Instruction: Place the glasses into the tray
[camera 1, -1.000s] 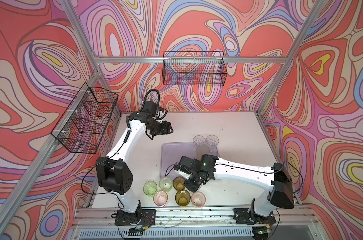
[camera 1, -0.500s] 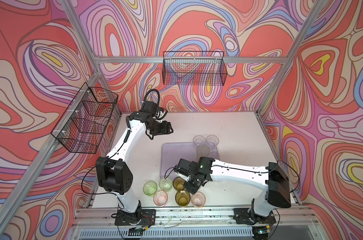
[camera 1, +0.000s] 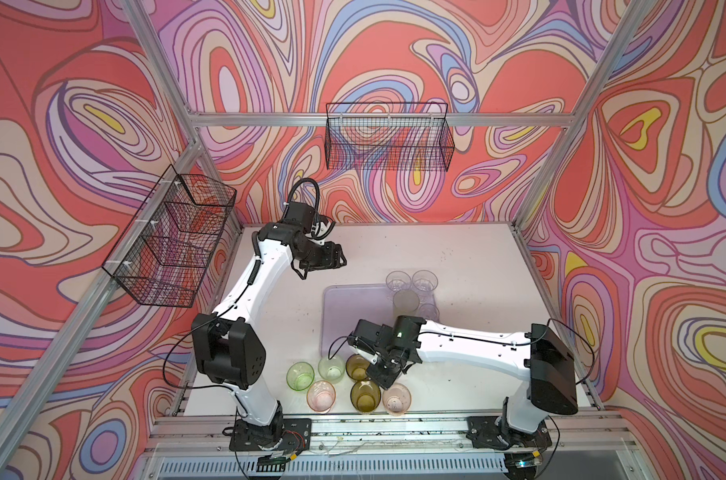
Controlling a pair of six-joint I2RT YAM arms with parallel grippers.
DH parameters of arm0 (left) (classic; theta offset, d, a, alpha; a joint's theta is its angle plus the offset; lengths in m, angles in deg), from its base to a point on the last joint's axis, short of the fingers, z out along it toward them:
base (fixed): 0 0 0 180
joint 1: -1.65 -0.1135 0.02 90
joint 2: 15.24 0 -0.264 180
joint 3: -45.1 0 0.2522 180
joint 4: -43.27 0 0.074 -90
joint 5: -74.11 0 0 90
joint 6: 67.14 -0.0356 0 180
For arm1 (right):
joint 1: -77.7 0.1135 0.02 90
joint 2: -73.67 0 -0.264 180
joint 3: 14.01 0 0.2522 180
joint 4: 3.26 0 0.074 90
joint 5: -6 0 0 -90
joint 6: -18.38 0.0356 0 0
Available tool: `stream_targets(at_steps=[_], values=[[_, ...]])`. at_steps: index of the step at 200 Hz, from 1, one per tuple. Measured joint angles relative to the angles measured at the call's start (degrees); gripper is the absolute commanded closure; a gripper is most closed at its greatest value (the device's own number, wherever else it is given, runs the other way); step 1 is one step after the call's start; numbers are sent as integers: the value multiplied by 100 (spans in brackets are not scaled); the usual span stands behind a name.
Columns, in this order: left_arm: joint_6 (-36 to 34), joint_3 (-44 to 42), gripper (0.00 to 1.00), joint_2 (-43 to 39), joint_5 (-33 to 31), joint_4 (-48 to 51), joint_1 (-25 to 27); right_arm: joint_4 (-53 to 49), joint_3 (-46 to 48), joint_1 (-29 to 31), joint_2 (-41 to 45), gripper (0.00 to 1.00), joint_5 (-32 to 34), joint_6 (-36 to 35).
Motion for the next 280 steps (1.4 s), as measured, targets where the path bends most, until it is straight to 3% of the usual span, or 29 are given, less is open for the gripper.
stream_targets(at_steps=[280], values=[[-2,0,29,0,-2,0,0,-199,-72,205,-122,94,433,170]])
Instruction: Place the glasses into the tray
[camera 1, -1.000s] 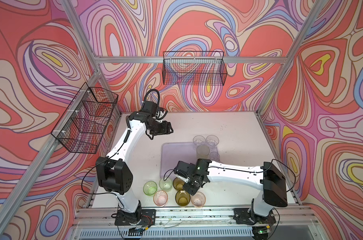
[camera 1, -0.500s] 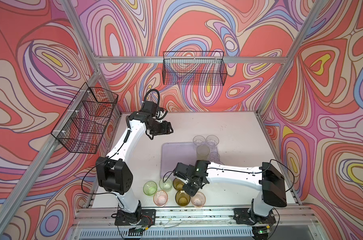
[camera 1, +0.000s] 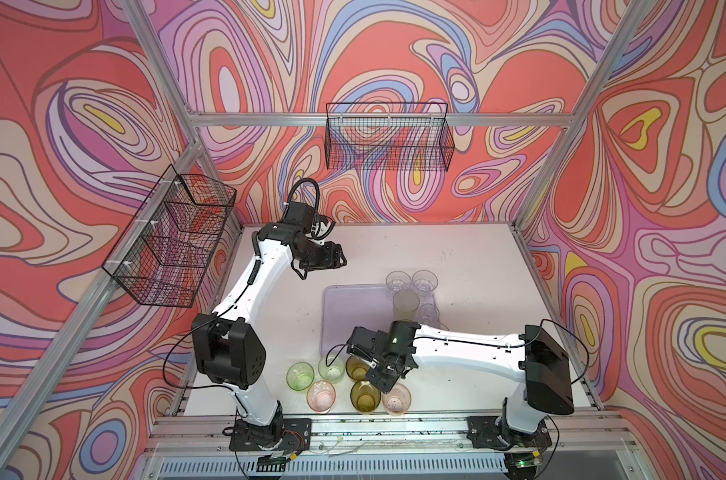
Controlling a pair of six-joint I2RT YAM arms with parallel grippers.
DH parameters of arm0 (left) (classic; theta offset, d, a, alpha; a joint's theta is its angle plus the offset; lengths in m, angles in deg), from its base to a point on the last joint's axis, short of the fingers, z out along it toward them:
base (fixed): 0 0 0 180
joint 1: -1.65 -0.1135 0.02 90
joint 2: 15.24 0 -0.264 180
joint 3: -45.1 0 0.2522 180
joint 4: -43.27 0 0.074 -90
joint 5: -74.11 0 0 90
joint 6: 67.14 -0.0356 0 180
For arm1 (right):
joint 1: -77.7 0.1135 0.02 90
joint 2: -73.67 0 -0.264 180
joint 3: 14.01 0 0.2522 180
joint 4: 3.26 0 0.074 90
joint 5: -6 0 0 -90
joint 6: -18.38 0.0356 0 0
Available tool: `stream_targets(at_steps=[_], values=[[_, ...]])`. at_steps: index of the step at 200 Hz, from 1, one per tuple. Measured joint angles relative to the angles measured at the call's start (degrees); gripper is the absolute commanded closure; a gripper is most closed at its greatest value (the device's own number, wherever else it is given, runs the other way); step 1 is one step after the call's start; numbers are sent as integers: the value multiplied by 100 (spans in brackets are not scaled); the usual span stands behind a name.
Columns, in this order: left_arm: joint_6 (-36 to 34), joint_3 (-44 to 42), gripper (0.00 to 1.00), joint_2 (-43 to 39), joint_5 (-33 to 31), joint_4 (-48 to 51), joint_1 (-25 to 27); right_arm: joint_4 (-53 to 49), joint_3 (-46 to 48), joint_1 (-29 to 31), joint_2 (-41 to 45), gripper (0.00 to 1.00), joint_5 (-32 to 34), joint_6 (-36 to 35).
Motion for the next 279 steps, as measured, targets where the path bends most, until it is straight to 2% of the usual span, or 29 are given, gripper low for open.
stream_targets(at_steps=[65,200,279], values=[[0,0,29,0,0,2,0,-138,-164,22,-37,100,105,20],[0,0,29,0,0,2,0,-612,-645,55,-63,100,275,125],[2,0,29,0,0,2,0,-1021,-1228,57,-63,100,334,127]])
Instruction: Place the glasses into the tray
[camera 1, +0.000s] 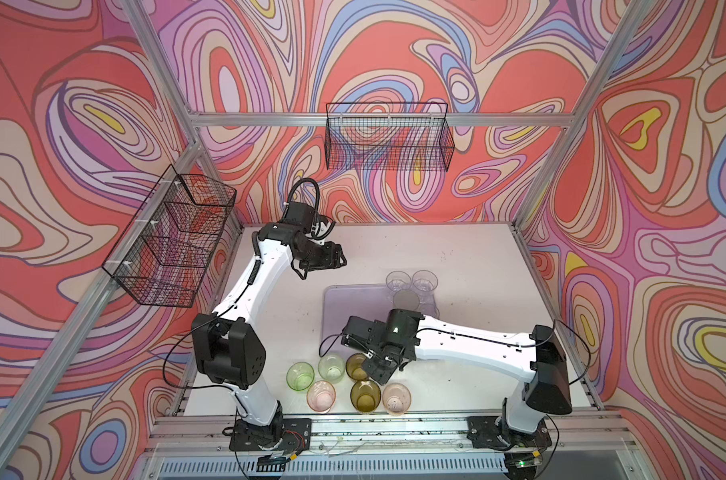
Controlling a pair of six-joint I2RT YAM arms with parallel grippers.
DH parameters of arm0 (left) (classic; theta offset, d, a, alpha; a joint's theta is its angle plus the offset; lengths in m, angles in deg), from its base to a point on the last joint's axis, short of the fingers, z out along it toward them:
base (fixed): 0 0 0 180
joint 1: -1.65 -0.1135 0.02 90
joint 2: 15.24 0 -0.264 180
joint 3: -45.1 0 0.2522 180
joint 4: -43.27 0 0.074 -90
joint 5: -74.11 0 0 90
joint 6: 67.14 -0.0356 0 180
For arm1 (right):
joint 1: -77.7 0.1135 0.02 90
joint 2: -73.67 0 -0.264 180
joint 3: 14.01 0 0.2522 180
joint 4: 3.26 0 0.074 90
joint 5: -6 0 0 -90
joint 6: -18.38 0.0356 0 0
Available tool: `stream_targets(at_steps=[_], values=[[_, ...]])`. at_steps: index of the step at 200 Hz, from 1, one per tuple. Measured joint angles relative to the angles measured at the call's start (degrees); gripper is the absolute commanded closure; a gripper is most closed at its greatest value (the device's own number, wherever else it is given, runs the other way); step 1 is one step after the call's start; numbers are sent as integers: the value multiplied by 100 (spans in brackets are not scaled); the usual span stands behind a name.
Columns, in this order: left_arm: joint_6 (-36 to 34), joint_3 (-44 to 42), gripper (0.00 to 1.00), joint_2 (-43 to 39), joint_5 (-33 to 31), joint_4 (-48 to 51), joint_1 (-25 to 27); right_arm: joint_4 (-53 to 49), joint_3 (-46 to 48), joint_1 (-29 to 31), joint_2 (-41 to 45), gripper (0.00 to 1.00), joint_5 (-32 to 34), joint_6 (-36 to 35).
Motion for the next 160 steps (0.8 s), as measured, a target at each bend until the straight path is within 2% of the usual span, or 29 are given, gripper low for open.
stream_targets(at_steps=[160], values=[[0,0,29,0,-103,0,-2,-1102,-1432,0,-400,100,402,-142]])
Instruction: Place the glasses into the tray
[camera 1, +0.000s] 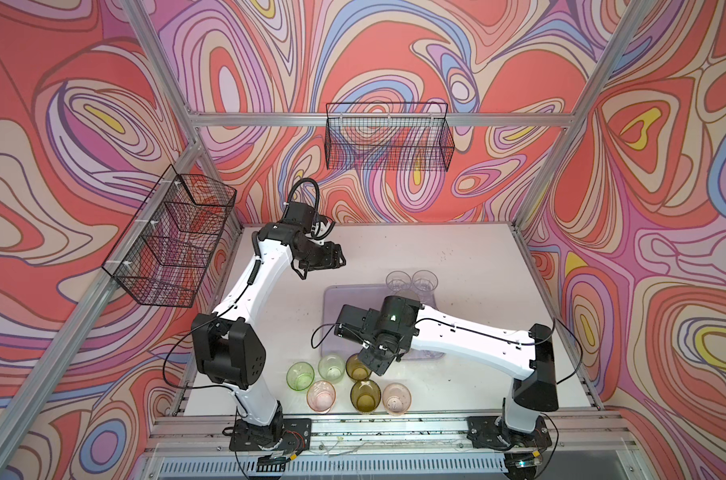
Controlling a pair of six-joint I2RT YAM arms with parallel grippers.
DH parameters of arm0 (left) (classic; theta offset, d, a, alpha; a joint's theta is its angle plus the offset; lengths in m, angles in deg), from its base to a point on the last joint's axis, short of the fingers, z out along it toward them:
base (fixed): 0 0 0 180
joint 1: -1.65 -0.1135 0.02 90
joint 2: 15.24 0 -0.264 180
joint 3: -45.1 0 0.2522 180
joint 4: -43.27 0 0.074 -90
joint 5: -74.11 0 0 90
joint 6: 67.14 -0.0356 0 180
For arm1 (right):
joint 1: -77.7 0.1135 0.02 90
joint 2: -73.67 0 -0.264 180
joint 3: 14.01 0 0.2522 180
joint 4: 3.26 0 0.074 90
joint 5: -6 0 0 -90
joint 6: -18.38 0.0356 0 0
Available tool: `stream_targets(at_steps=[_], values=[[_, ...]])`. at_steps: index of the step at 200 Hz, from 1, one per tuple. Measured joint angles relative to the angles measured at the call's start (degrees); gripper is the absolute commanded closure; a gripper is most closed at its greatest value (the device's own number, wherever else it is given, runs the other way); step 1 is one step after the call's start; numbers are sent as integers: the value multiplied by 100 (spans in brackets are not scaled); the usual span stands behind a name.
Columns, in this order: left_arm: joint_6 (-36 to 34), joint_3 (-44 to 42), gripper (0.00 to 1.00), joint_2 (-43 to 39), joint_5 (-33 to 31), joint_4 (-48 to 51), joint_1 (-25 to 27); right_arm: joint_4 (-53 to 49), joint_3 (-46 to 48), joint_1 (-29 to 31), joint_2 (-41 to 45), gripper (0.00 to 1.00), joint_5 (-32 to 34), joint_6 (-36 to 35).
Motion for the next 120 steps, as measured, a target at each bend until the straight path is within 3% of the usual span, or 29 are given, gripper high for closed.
stream_targets(at_steps=[120], values=[[4,0,29,0,-229,0,-66,-39,-717,-621,-251,100,238,-120]])
